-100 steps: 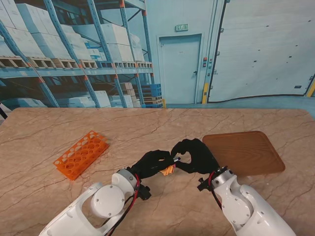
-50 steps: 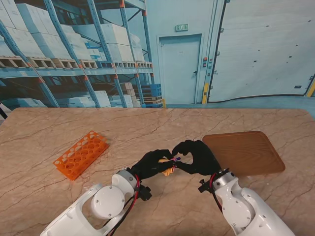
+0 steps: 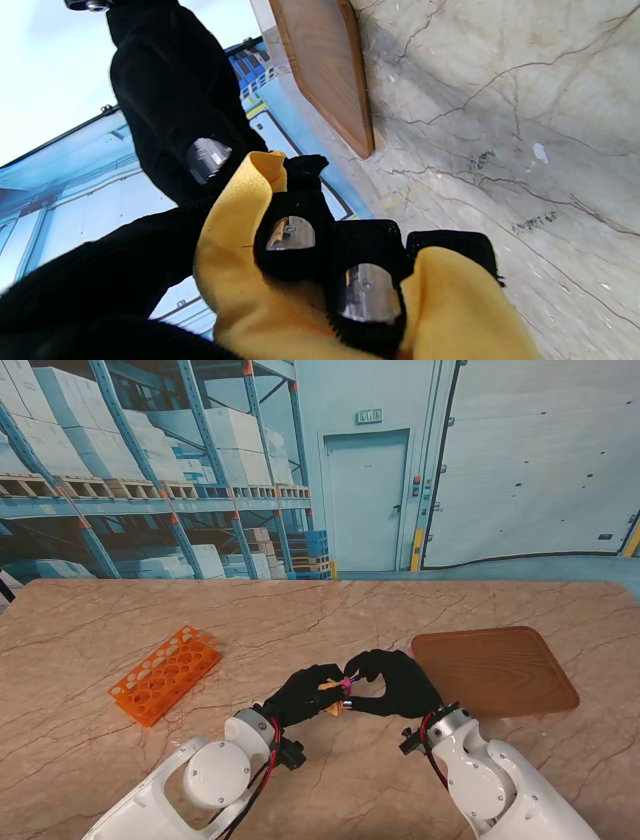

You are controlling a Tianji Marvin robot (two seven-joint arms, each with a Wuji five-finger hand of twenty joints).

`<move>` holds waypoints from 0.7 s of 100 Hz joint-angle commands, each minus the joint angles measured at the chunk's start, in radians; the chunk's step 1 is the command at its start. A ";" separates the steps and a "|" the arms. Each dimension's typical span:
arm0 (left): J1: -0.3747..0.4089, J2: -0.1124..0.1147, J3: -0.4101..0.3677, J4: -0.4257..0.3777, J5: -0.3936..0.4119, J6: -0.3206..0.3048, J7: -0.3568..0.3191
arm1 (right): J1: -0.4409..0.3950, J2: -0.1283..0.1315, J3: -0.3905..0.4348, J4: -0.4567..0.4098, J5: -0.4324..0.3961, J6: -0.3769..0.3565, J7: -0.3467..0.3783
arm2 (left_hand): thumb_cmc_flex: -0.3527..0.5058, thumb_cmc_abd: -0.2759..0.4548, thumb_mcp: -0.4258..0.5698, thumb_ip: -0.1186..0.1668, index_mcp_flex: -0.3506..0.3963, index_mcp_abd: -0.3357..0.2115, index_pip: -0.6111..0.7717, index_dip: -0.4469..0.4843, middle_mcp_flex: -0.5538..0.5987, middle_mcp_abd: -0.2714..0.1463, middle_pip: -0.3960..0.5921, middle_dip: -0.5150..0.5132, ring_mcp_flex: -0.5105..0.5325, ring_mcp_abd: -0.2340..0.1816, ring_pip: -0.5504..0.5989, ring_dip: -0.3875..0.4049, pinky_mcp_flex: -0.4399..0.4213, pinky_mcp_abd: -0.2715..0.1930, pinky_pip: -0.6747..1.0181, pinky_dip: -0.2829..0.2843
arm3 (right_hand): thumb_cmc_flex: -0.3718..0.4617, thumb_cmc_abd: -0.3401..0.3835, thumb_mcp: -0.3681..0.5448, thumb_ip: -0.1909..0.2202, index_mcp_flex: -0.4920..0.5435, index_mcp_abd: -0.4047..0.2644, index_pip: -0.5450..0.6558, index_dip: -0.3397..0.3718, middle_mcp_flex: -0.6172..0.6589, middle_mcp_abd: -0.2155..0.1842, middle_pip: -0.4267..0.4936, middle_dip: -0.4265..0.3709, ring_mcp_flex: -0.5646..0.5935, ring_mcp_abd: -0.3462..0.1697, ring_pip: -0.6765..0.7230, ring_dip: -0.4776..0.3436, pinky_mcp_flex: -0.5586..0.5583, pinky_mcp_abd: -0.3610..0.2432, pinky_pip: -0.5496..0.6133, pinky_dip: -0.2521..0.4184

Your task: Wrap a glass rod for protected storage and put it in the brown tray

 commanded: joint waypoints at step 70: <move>-0.007 -0.015 -0.002 -0.011 -0.002 -0.044 0.016 | -0.079 -0.015 0.084 -0.064 0.003 -0.036 -0.040 | 0.254 -0.124 0.196 0.121 -0.154 -0.164 -0.121 0.078 -0.228 0.187 -0.463 -0.138 0.048 -0.038 0.039 0.051 0.014 -0.136 0.247 0.005 | 0.106 -0.028 0.300 -0.108 -0.004 -0.165 0.180 -0.135 -0.004 -0.010 -0.010 -0.002 0.014 -0.027 0.002 -0.010 0.018 -0.008 -0.006 0.006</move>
